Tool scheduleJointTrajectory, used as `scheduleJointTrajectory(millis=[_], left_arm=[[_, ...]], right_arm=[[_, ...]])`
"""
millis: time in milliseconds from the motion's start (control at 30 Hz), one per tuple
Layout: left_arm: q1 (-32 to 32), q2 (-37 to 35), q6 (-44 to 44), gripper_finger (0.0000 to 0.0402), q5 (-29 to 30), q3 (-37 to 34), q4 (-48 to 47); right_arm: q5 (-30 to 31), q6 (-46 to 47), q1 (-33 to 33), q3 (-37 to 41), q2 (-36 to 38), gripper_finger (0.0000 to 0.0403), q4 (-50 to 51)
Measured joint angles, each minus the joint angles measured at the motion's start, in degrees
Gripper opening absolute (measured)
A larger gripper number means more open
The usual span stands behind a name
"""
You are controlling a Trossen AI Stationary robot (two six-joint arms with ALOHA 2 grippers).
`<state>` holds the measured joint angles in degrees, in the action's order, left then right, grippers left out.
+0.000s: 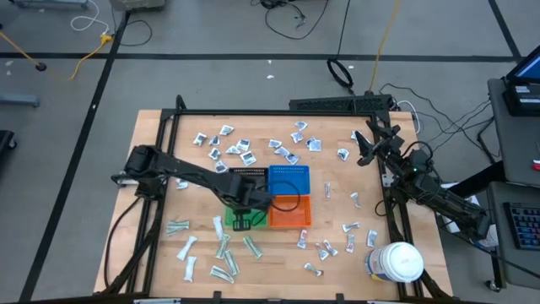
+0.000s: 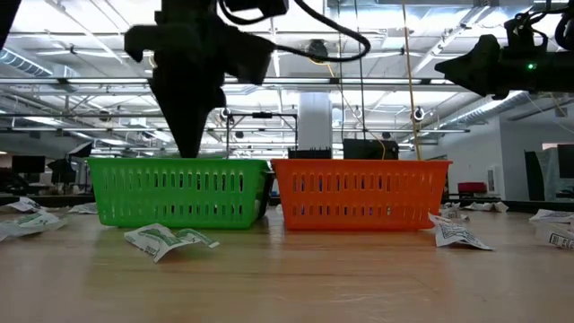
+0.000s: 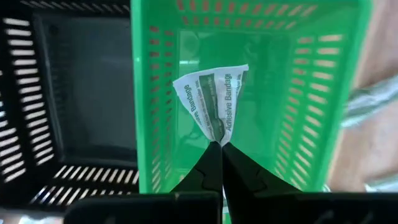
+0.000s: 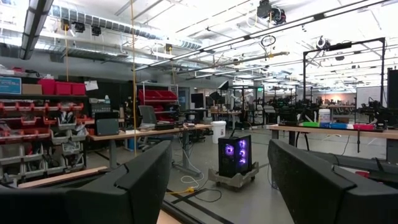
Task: Pick & Place First Aid Supplies
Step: Put the bandage into the green bin
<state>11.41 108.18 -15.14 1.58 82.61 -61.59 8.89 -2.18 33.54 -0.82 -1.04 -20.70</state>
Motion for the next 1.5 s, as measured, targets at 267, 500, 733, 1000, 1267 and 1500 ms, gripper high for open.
scheduleJointTrajectory(millis=[267, 500, 733, 1000, 1267, 1500], left_arm=[[1.21, 2.28, 0.32, 0.0001, -0.65, 0.0, 1.89], [1.15, 2.27, -0.1, 0.0047, -1.46, 0.0, 1.89], [1.15, 2.27, -0.33, 0.0146, -1.46, 0.0, 1.89], [0.7, 0.67, 1.14, 0.0214, -2.59, -0.02, 1.08], [-0.1, -5.05, 1.16, 0.0213, -4.56, -0.04, -3.24], [0.04, -9.61, 0.03, 0.02, -4.56, -0.04, -5.41]], right_arm=[[0.01, 0.0, 0.0, 0.01, -0.01, 0.0263, -0.03], [0.01, 0.0, 0.0, 0.0, -0.02, 0.0263, -0.01], [0.01, 0.0, 0.0, 0.02, 0.0, 0.0263, -0.01], [0.01, 0.0, 0.0, 0.0, -0.02, 0.0263, -0.01], [0.01, 0.0, 0.0, 0.0, 0.0, 0.0263, -0.01], [0.01, 0.0, 0.0, 0.0, -0.02, 0.0263, -0.01]])
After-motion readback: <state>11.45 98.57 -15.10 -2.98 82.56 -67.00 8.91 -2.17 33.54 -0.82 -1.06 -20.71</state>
